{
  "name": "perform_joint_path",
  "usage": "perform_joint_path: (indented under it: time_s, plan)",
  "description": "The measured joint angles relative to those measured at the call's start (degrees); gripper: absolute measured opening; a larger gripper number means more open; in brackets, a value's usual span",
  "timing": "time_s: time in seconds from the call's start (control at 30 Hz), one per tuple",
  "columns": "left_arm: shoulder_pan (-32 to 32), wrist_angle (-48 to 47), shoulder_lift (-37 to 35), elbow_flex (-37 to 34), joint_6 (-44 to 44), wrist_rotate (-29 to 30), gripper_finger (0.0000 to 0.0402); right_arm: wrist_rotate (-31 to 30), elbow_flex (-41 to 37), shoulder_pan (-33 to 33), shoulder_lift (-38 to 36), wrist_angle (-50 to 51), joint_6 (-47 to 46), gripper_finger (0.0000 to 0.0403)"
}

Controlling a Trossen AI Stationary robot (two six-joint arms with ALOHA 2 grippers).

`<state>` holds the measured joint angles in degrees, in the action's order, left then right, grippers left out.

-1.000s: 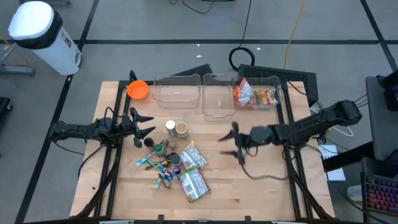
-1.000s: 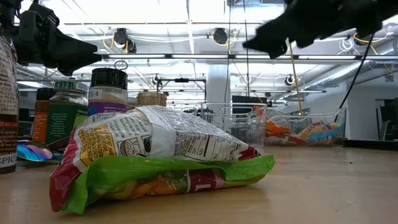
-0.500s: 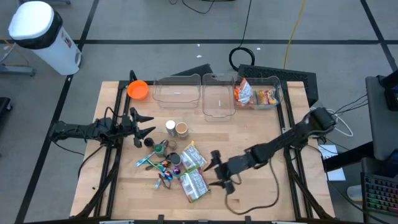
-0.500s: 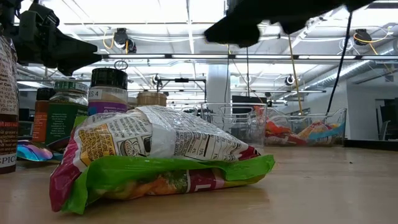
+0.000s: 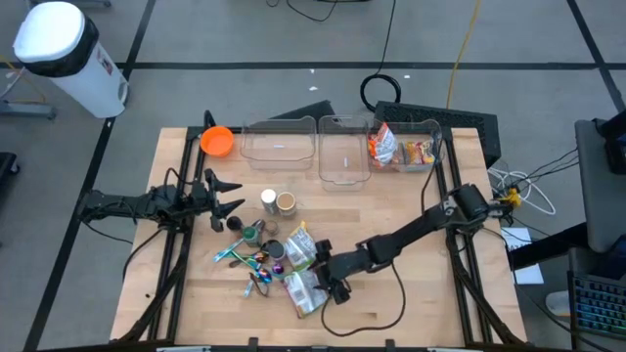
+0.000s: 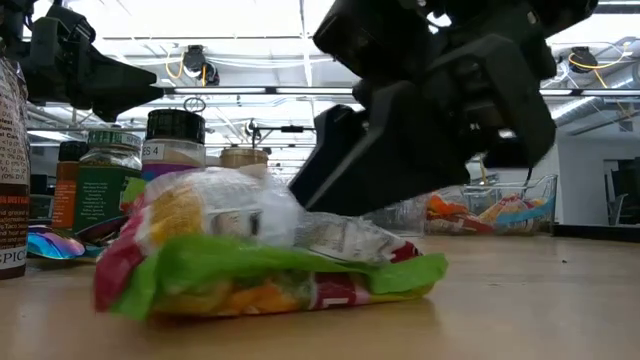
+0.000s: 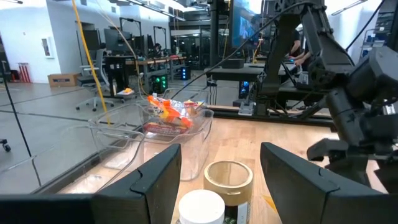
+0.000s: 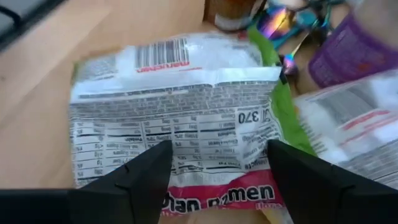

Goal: Pick & Place Food Item
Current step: Put the green noodle pack into the right transparent bin

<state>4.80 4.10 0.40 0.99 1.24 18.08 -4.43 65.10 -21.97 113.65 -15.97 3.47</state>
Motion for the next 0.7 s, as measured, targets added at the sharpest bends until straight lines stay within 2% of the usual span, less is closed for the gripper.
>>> perform_joint_path:
  time_s: [0.27,0.7]
  plan:
    - [0.01,0.0,0.02,0.0,-0.01,-0.02,0.0228,0.05,-0.02,-0.11,-0.75,0.98,-1.42,0.0235]
    - [0.01,-0.02,0.02,0.0,0.0,-0.02,0.0228,0.0,-0.07,-0.26,-0.9,4.72,-1.51,0.0136]
